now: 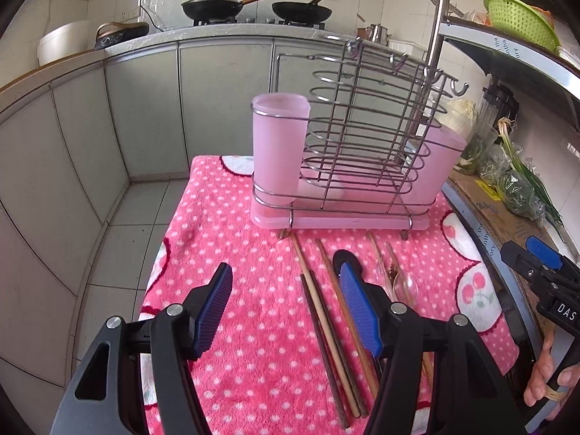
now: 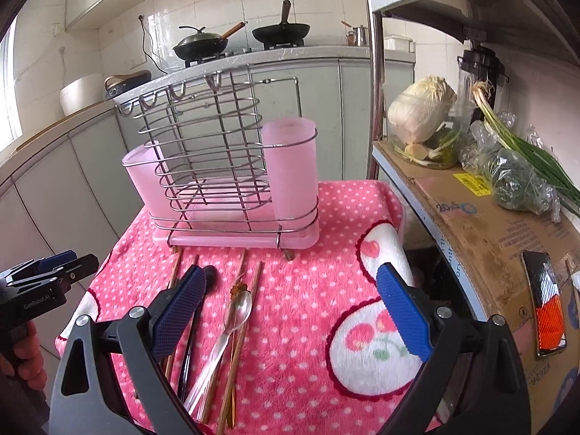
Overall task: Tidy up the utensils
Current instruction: 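Grasp the thin dark chopstick with the left tool while the right tool grasps a clear plastic utensil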
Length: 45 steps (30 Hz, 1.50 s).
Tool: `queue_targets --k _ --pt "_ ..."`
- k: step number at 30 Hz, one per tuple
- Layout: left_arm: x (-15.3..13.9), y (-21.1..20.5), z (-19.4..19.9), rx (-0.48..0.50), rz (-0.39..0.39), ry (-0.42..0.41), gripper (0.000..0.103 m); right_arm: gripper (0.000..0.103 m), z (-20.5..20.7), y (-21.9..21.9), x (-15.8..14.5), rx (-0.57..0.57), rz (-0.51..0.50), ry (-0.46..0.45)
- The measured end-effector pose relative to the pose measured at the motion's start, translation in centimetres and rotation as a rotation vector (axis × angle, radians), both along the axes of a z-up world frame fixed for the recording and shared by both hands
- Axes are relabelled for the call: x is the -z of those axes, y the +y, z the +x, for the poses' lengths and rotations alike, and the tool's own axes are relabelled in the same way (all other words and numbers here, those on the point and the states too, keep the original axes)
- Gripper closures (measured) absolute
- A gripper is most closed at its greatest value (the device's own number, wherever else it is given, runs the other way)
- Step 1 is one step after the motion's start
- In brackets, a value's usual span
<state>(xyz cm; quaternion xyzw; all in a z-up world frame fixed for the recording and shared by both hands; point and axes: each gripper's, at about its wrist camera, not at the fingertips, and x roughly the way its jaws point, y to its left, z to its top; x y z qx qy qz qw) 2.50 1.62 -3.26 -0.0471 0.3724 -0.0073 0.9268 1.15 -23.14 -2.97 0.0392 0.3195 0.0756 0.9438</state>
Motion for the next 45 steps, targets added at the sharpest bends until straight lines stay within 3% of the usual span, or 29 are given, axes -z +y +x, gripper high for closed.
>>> queue_targets --k 4,6,9,14,21,30,34,36,38,45 --pt "1.2 1.3 1.2 0.024 -0.061 0.073 0.042 0.007 0.6 -0.6 0.9 -0.008 0.042 0.053" --pt "1.7 1.7 2.1 0.037 -0.094 0.117 0.049 0.010 0.9 -0.9 1.2 -0.018 0.065 0.076" --pt "3.0 2.0 3.8 0.059 -0.158 0.208 0.064 0.023 1.4 -1.0 1.8 -0.041 0.095 0.118" --pt "5.8 1.1 6.3 0.083 -0.215 0.360 0.080 0.047 2.5 -1.3 3.0 -0.075 0.168 0.198" --pt "9.6 -0.4 8.3 0.098 -0.239 0.526 0.090 0.051 3.8 -2.2 4.4 -0.081 0.221 0.264" --pt "9.9 -2.0 9.3 0.111 -0.173 0.572 0.091 0.051 5.3 -1.9 5.7 -0.117 0.245 0.330" --pt "10.3 -2.3 10.3 0.113 -0.214 0.606 0.091 0.051 5.6 -1.3 6.0 -0.140 0.255 0.352" --pt "10.6 -2.0 10.4 0.119 -0.233 0.625 0.098 0.051 5.6 -1.1 6.1 -0.147 0.258 0.360" --pt "10.6 -1.2 10.2 0.126 -0.256 0.627 0.098 0.051 5.6 -1.0 6.1 -0.147 0.254 0.363" --pt "10.3 -1.0 10.0 0.134 -0.219 0.637 0.098 0.051 6.1 -0.5 6.2 -0.146 0.259 0.382"
